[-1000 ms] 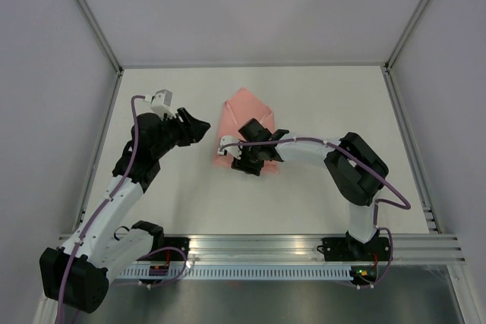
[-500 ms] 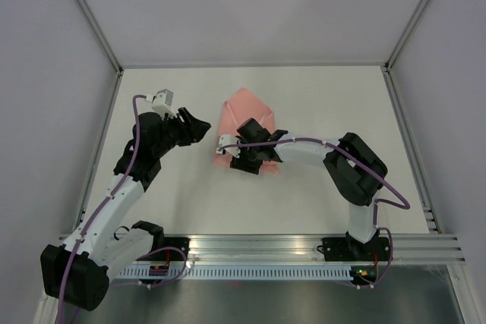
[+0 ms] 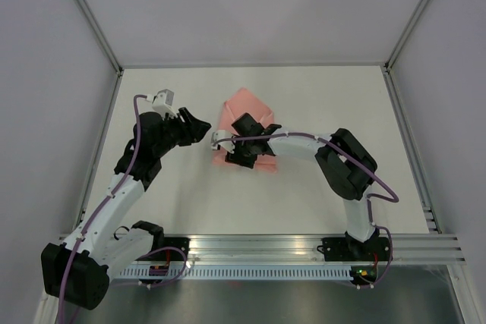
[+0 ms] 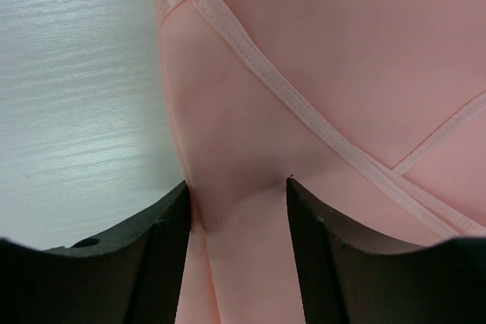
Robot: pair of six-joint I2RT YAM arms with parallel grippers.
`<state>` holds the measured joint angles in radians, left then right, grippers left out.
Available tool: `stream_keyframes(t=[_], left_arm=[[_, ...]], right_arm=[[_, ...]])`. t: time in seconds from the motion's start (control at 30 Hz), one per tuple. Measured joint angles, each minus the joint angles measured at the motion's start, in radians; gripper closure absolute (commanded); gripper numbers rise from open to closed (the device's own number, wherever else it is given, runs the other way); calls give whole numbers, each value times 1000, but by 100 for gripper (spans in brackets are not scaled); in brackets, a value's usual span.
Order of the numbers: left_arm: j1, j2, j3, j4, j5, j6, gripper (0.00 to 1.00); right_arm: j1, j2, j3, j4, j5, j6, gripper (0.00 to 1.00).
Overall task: Fold the napkin, place the utensils inside, and roll it up
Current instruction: Roll the napkin with the utensil
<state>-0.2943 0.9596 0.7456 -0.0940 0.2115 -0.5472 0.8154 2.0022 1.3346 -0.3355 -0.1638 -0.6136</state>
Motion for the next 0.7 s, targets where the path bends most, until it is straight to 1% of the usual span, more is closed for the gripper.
stream_keyframes(t=[0.03,0.07,0.17,0.23,0.27,0.33,0.37,0.43,0.57,0.7], left_arm=[[0,0,0,0,0,0,43],[0,0,0,0,0,1,43],[0,0,0,0,0,7,44],[0,-2,-1,0,0,8,44],[0,-5,-3,1,0,10,44],[0,-18,-13,3,-1,13,44],[-1,-25,-21,5,-1,14,45],[-3,-43,-40,18,-1,16,46],[-19,-82,-81,45,-3,23,51],[-76,-110,-98,68,-38,61,55]], right_arm=[[-3,5,8,-10,-9,-1,44],[-7,10,16,-21,-20,-1,49],[-18,20,32,-44,-46,-3,53],[-24,24,37,-56,-60,-6,59],[-27,24,39,-64,-69,-8,65],[-32,26,43,-81,-86,-13,67],[-35,28,45,-90,-96,-14,72],[-45,33,55,-111,-117,-18,73],[-70,45,77,-148,-167,-29,78],[-100,63,112,-208,-226,-49,80]])
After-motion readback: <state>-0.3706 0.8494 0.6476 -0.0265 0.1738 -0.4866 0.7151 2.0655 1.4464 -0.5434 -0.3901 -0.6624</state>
